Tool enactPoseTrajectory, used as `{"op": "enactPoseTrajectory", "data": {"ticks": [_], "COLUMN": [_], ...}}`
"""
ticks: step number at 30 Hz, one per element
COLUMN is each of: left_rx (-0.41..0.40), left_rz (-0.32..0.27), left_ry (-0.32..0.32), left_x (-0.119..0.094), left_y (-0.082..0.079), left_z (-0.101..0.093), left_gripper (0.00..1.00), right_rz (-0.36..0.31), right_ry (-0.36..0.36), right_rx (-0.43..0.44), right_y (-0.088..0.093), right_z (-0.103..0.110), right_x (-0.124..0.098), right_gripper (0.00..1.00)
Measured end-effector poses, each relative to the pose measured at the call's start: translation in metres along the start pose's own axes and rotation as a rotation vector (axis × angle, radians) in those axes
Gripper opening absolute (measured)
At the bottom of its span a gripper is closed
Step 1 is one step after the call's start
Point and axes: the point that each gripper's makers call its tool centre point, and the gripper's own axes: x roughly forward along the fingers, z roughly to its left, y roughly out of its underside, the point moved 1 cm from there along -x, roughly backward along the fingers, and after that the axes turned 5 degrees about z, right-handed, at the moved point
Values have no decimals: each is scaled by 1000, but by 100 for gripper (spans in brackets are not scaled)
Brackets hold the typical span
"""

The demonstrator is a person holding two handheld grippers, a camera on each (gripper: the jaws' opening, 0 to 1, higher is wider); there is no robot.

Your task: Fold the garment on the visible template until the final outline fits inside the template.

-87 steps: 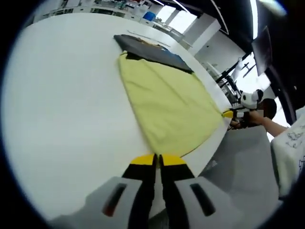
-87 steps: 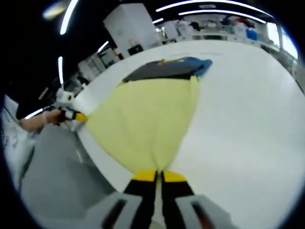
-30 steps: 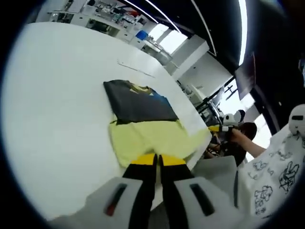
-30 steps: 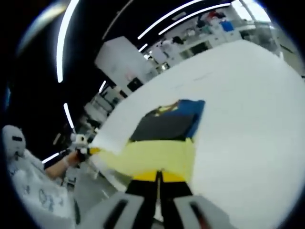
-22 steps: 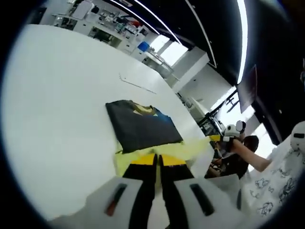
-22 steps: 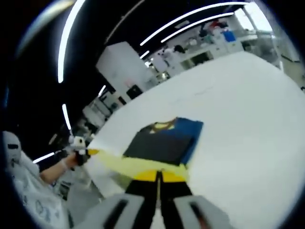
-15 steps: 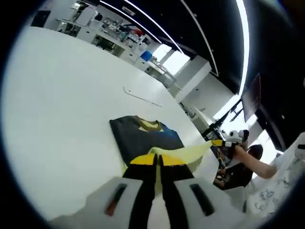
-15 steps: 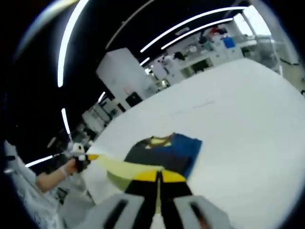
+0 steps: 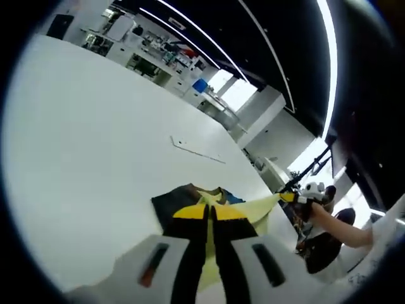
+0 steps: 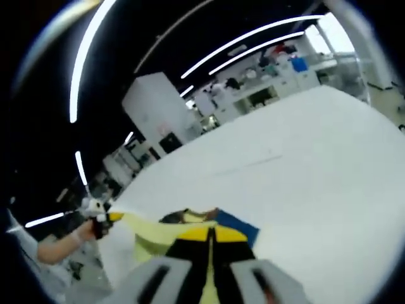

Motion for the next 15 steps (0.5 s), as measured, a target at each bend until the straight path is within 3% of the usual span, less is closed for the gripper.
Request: {"op": "enactPoseTrajectory", "data": {"ticks": [4,15], "left_rx": [-33,-63], "left_rz": [-5,48], "left_ry": [-17,-87], "left_x": [11,22], "left_y": [-5,11], "left_z": [15,41], "left_gripper": [0,0], "right_rz": [12,67], "right_ry": [16,59], "right_rx": [14,26], "right_y": [2,17], "right_z": [-10,-30], "right_x": [13,34], "right_gripper": [0,0]}}
